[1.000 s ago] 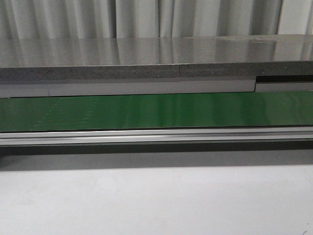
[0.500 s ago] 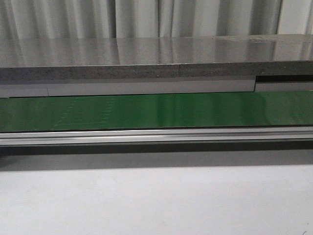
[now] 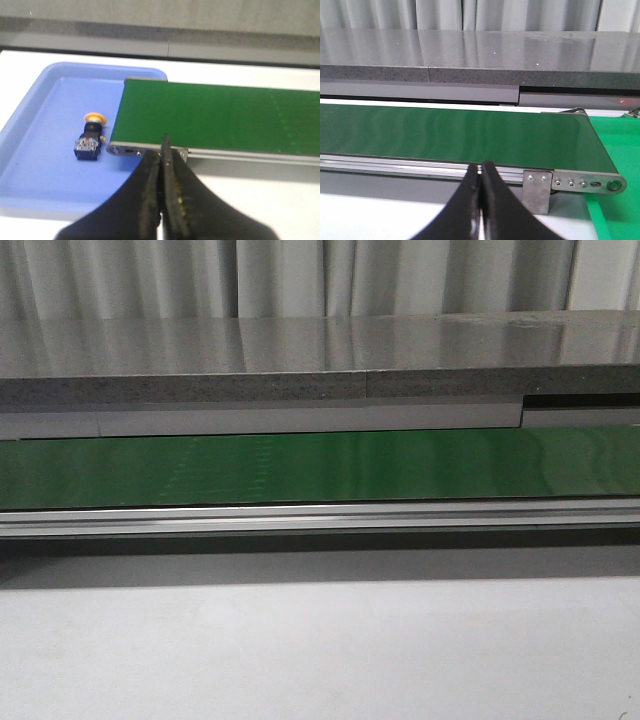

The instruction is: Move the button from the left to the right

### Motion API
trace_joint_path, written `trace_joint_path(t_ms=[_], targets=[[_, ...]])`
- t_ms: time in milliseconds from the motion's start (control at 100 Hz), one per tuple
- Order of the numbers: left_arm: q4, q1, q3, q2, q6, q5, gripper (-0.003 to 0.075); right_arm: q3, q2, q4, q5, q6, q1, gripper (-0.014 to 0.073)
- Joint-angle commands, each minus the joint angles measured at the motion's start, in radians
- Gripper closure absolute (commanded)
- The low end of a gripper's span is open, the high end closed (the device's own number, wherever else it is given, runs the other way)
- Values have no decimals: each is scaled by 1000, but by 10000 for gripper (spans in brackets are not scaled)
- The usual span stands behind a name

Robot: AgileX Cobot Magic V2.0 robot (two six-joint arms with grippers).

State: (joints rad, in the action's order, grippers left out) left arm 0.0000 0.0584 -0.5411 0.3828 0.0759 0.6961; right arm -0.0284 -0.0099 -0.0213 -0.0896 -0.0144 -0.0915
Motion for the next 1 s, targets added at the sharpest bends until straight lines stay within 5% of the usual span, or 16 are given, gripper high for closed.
trace_joint_path(t_ms=[0, 180, 470, 590, 710, 780, 990], targets=[[-9, -9, -113, 90, 11, 70, 741, 18, -18, 10, 78, -1, 4, 660], [-9, -9, -215, 218, 11, 269, 741, 18, -18, 10, 78, -1, 4, 660], [-9, -9, -220, 291, 10, 290, 725, 18, -18, 10, 78, -1, 4, 660], [-9, -9, -220, 291, 7, 290, 555, 18, -18, 10, 78, -1, 4, 660], [-9, -9, -220, 291, 7, 290, 197, 18, -18, 10, 78, -1, 4, 660], [-9, -9, -220, 291, 7, 282, 60, 18, -18, 10, 78, -1, 4, 660], [-14, -9, -220, 291, 7, 253, 45, 18, -18, 10, 78, -1, 4, 660]])
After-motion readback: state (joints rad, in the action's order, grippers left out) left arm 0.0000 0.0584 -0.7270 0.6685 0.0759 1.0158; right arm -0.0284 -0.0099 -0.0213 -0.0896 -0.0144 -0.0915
